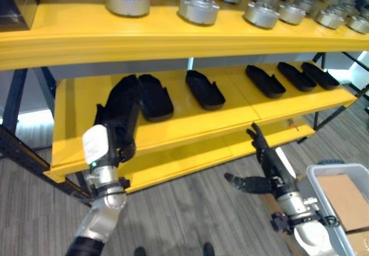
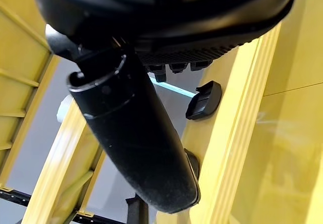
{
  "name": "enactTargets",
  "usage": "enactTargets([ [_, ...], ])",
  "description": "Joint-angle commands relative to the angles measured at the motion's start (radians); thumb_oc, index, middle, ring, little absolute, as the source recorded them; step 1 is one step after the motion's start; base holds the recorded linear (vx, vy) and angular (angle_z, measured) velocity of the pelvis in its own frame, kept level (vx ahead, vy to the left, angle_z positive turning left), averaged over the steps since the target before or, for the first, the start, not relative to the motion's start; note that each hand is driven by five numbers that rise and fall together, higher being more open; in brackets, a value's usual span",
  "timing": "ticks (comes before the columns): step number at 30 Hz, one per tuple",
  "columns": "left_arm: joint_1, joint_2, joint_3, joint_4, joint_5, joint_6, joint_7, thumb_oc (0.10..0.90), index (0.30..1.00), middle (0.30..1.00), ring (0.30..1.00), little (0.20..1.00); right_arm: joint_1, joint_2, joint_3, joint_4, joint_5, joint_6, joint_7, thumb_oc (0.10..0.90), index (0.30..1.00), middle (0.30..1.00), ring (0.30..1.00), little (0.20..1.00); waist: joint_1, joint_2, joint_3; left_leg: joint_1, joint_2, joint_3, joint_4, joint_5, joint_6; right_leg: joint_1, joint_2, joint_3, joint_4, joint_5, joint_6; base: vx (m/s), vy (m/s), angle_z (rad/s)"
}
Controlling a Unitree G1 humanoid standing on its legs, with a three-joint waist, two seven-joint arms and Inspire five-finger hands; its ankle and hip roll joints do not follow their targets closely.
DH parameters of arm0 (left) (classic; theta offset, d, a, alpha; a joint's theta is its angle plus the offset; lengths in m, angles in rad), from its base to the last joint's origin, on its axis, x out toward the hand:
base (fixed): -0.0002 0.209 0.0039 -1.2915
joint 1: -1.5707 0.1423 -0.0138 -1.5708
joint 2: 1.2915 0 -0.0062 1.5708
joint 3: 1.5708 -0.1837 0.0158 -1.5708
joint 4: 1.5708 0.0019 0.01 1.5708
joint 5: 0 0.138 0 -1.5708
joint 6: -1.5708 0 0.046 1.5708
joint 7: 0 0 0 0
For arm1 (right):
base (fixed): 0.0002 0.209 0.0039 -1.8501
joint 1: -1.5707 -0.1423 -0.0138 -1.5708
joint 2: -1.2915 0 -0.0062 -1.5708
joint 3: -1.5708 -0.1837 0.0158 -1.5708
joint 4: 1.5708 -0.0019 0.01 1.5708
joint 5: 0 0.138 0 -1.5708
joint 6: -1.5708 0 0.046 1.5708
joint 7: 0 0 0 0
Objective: Move parts from the plastic box to the shelf.
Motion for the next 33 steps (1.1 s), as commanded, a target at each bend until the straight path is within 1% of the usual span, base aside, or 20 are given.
enactTargets([
  [1,-0.23,0.041,0.084,0.029,-0.001,-0.045,0.144,0.4,0.3,0.3,0.3,0.3,-0.059,-0.048,-0.033,-0.094,0.024,-0.085,-0.002,0.9,1.0,1.0,1.0,1.0,0.0,0.04,-0.072,0.128,0.026,0.09,-0.003,-0.104,0.033,0.007,0.014,0.015,0.035,-0.067,0.0,0.0,0.0,0.0],
  [3,-0.235,0.05,0.1,0.052,-0.008,-0.037,0.152,0.4,0.3,0.3,0.3,0.3,-0.055,-0.053,-0.032,-0.095,0.025,-0.085,0.004,0.9,1.0,1.0,1.0,1.0,-0.002,0.041,-0.073,0.129,0.026,0.093,-0.003,-0.104,0.032,0.007,0.015,0.016,0.034,-0.067,0.001,0.0,0.0,0.0],
  [4,-0.239,0.07,0.121,0.078,-0.011,-0.027,0.168,0.4,0.3,0.3,0.3,0.3,-0.051,-0.056,-0.031,-0.095,0.023,-0.087,0.012,0.9,1.0,1.0,1.0,1.0,-0.003,0.042,-0.072,0.13,0.027,0.096,-0.003,-0.105,0.031,0.006,0.016,0.017,0.034,-0.068,0.001,0.0,0.0,0.0],
  [10,-0.25,0.097,0.159,0.08,-0.005,-0.012,0.187,0.4,0.3,0.3,0.3,0.3,-0.05,-0.059,-0.03,-0.095,0.02,-0.09,0.021,0.9,1.0,1.0,1.0,1.0,-0.004,0.043,-0.071,0.128,0.026,0.097,-0.003,-0.106,0.029,0.007,0.017,0.014,0.031,-0.066,0.003,0.0,0.0,0.0],
  [15,-0.266,0.112,0.158,0.11,-0.005,-0.002,0.184,0.4,0.3,0.3,0.3,0.3,-0.048,-0.06,-0.027,-0.094,0.022,-0.088,0.029,0.9,1.0,1.0,1.0,1.0,-0.004,0.043,-0.071,0.128,0.026,0.094,-0.003,-0.108,0.029,0.01,0.016,0.008,0.03,-0.067,0.004,0.0,0.0,0.0],
  [22,-0.337,0.134,0.099,0.256,-0.036,0.006,0.156,0.4,0.3,0.3,0.3,0.3,-0.046,-0.076,-0.017,-0.102,0.029,-0.09,0.042,0.9,1.0,1.0,1.0,1.0,-0.019,0.042,-0.06,0.127,0.028,0.098,-0.003,-0.107,0.028,0.003,0.019,0.01,0.035,-0.068,0.005,0.0,-0.002,0.0],
  [23,-0.361,0.145,0.082,0.292,-0.047,0.006,0.149,0.4,0.3,0.3,0.3,0.3,-0.047,-0.082,-0.016,-0.105,0.033,-0.092,0.046,0.9,1.0,1.0,1.0,1.0,-0.024,0.041,-0.05,0.125,0.028,0.101,-0.003,-0.106,0.028,-0.005,0.021,0.013,0.042,-0.07,0.005,-0.03,-0.013,-0.03],
  [27,-0.402,0.157,0.051,0.334,-0.057,0.008,0.141,0.4,0.3,0.3,0.3,0.3,-0.059,-0.092,-0.011,-0.105,0.042,-0.097,0.045,0.9,1.0,1.0,1.0,1.0,-0.027,0.036,-0.028,0.118,0.032,0.106,-0.003,-0.099,0.029,-0.026,0.026,0.015,0.066,-0.078,0.003,-0.08,-0.011,-0.01],
  [28,-0.457,0.174,0.019,0.372,-0.066,0.011,0.138,0.4,0.3,0.3,0.3,0.3,-0.078,-0.107,-0.004,-0.108,0.053,-0.103,0.045,0.9,1.0,1.0,1.0,1.0,-0.032,0.032,0.008,0.101,0.036,0.104,0.006,-0.091,0.031,-0.061,0.03,0.018,0.105,-0.089,0.0,-0.14,-0.013,-0.06],
  [29,-0.46,0.175,0.018,0.374,-0.066,0.01,0.139,0.4,0.3,0.3,0.3,0.3,-0.079,-0.106,-0.004,-0.107,0.053,-0.103,0.045,0.9,1.0,1.0,1.0,1.0,-0.031,0.031,0.008,0.1,0.036,0.104,0.006,-0.09,0.031,-0.063,0.03,0.019,0.109,-0.09,0.0,-0.19,-0.012,-0.07],
  [31,-0.521,0.189,-0.008,0.402,-0.083,0.011,0.14,0.4,0.3,0.3,0.3,0.3,-0.11,-0.12,0.009,-0.108,0.06,-0.108,0.041,0.9,1.0,1.0,1.0,1.0,-0.033,0.026,0.048,0.051,0.044,0.097,0.053,-0.094,0.031,-0.113,0.033,0.02,0.16,-0.1,-0.004,-0.24,-0.016,-0.05],
  [32,-0.579,0.201,-0.028,0.431,-0.104,0.01,0.148,0.4,0.3,0.3,0.3,0.3,-0.137,-0.133,0.024,-0.107,0.066,-0.114,0.037,0.9,1.0,1.0,1.0,1.0,-0.034,0.019,0.086,-0.009,0.05,0.085,0.109,-0.096,0.03,-0.166,0.037,0.02,0.204,-0.104,-0.006,-0.25,-0.022,-0.05],
  [33,-0.584,0.202,-0.03,0.435,-0.105,0.009,0.149,0.4,0.3,0.3,0.3,0.3,-0.139,-0.132,0.023,-0.106,0.066,-0.114,0.036,0.9,1.0,1.0,1.0,1.0,-0.035,0.019,0.083,-0.021,0.051,0.081,0.119,-0.1,0.03,-0.175,0.037,0.019,0.21,-0.106,-0.007,-0.27,-0.035,-0.06],
])
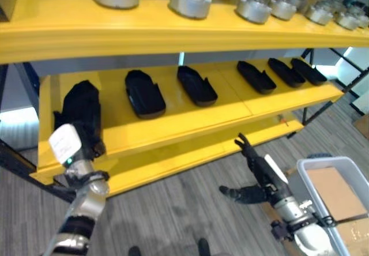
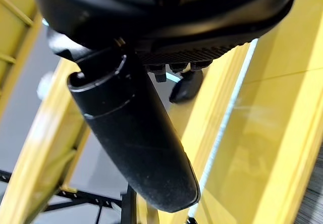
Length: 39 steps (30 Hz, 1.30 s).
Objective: Move parts from the plastic box to the shelf.
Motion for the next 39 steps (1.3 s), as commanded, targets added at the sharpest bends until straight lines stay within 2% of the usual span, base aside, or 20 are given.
enactTargets([
  [1,-0.356,0.097,-0.012,0.034,-0.009,-0.063,0.083,0.4,0.3,0.3,0.3,0.3,-0.155,-0.067,-0.047,-0.107,0.06,-0.118,-0.028,0.9,1.0,1.0,1.0,1.0,0.011,0.034,0.102,0.019,0.041,0.06,0.153,-0.135,0.031,-0.102,0.02,0.013,0.201,-0.127,-0.007,-0.18,-0.027,0.06],
  [7,-0.509,0.138,-0.085,0.139,-0.064,-0.066,0.11,0.4,0.3,0.3,0.3,0.3,-0.201,-0.088,-0.021,-0.113,0.088,-0.141,-0.041,0.9,1.0,1.0,1.0,1.0,-0.005,0.031,0.112,-0.164,0.048,0.002,0.263,-0.139,0.027,-0.236,0.028,0.0,0.276,-0.123,-0.003,-0.12,-0.032,0.07],
  [12,-0.592,0.159,-0.131,0.215,-0.103,-0.065,0.115,0.4,0.3,0.3,0.3,0.3,-0.205,-0.099,-0.013,-0.12,0.098,-0.151,-0.05,0.9,1.0,1.0,1.0,1.0,-0.009,0.022,0.114,-0.211,0.051,-0.021,0.278,-0.14,0.024,-0.263,0.031,-0.017,0.284,-0.119,-0.002,-0.02,-0.023,0.04],
  [22,-0.661,0.184,-0.157,0.292,-0.166,-0.068,0.127,0.4,0.3,0.3,0.3,0.3,-0.218,-0.124,0.015,-0.128,0.107,-0.164,-0.062,0.9,1.0,1.0,1.0,1.0,0.002,0.006,0.154,-0.213,0.054,-0.024,0.293,-0.153,0.023,-0.263,0.037,-0.015,0.287,-0.119,-0.006,0.0,-0.004,0.05],
  [34,-0.71,0.211,-0.19,0.356,-0.187,-0.064,0.105,0.4,0.3,0.3,0.3,0.3,-0.228,-0.135,0.027,-0.124,0.127,-0.164,-0.045,0.9,1.0,1.0,1.0,1.0,0.008,-0.005,0.162,-0.219,0.054,-0.028,0.305,-0.161,0.027,-0.255,0.037,-0.018,0.276,-0.116,-0.005,0.0,0.0,0.0],
  [39,-0.72,0.217,-0.22,0.338,-0.151,-0.056,0.084,0.4,0.3,0.3,0.3,0.3,-0.247,-0.132,0.04,-0.125,0.142,-0.16,-0.032,0.9,1.0,1.0,1.0,1.0,0.019,-0.012,0.162,-0.238,0.05,-0.043,0.322,-0.171,0.034,-0.252,0.03,-0.031,0.28,-0.119,-0.002,0.01,0.002,0.02],
])
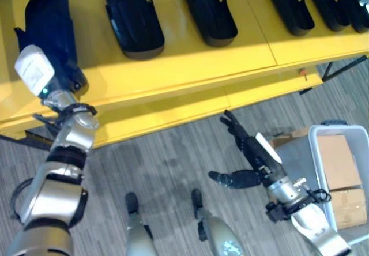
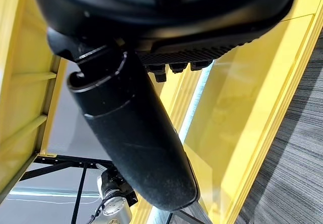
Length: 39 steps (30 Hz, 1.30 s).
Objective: Move parts from the plastic box to the shelf.
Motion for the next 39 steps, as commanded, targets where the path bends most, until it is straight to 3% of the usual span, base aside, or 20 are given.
enactTargets([
  [1,-0.14,0.069,-0.03,0.016,0.043,-0.044,0.033,0.4,0.3,0.3,0.3,0.3,-0.052,-0.02,-0.042,-0.085,0.057,-0.109,0.0,0.9,1.0,1.0,1.0,1.0,0.016,-0.008,-0.058,0.024,0.017,0.019,0.172,-0.161,0.039,-0.068,-0.003,0.017,0.211,-0.116,0.007,0.01,0.015,0.11],
  [14,-0.231,0.036,-0.154,0.022,0.136,-0.032,-0.024,0.4,0.3,0.3,0.3,0.3,-0.104,-0.016,0.01,-0.07,0.06,-0.101,0.013,0.9,1.0,1.0,1.0,1.0,0.035,-0.027,-0.059,-0.02,-0.009,-0.018,0.193,-0.169,0.053,-0.045,-0.024,-0.015,0.183,-0.104,0.01,-0.01,0.02,0.15],
  [39,-0.351,0.086,-0.194,0.195,0.063,-0.041,-0.06,0.4,0.3,0.3,0.3,0.3,-0.061,-0.039,-0.027,-0.09,0.098,-0.101,0.05,0.9,1.0,1.0,1.0,1.0,0.008,-0.052,-0.097,-0.057,-0.004,-0.008,0.218,-0.185,0.057,-0.048,-0.018,-0.001,0.131,-0.073,0.02,0.0,0.004,-0.01],
])
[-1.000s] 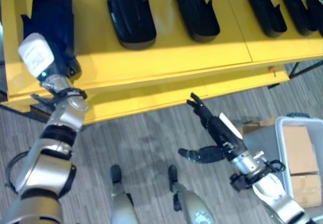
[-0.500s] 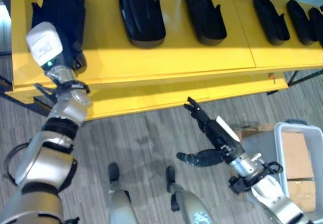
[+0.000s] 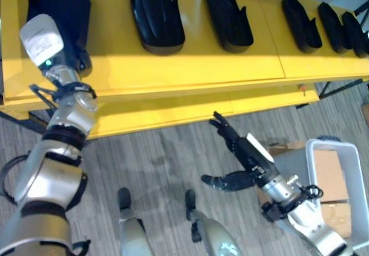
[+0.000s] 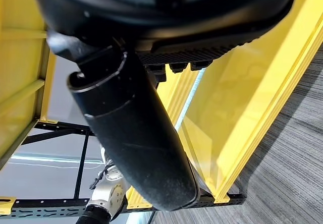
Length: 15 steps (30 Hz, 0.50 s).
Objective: Move parts from the plastic box to the shelf.
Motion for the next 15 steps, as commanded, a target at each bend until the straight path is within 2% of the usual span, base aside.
enactTargets([
  [1,-0.148,0.081,-0.02,0.063,-0.005,-0.034,0.03,0.4,0.3,0.3,0.3,0.3,-0.031,-0.034,-0.081,-0.093,0.059,-0.103,-0.004,0.9,1.0,1.0,1.0,1.0,0.002,0.006,-0.065,0.066,0.011,0.061,0.082,-0.13,0.05,-0.023,-0.01,0.045,0.129,-0.073,0.019,0.0,0.0,0.0],
  [15,-0.171,0.097,-0.013,0.12,-0.061,-0.041,0.02,0.4,0.3,0.3,0.3,0.3,-0.032,-0.046,-0.087,-0.092,0.07,-0.105,-0.002,0.9,1.0,1.0,1.0,1.0,-0.002,-0.004,-0.075,0.044,0.014,0.065,0.103,-0.144,0.055,-0.028,-0.011,0.049,0.119,-0.06,0.025,0.0,0.0,0.0],
])
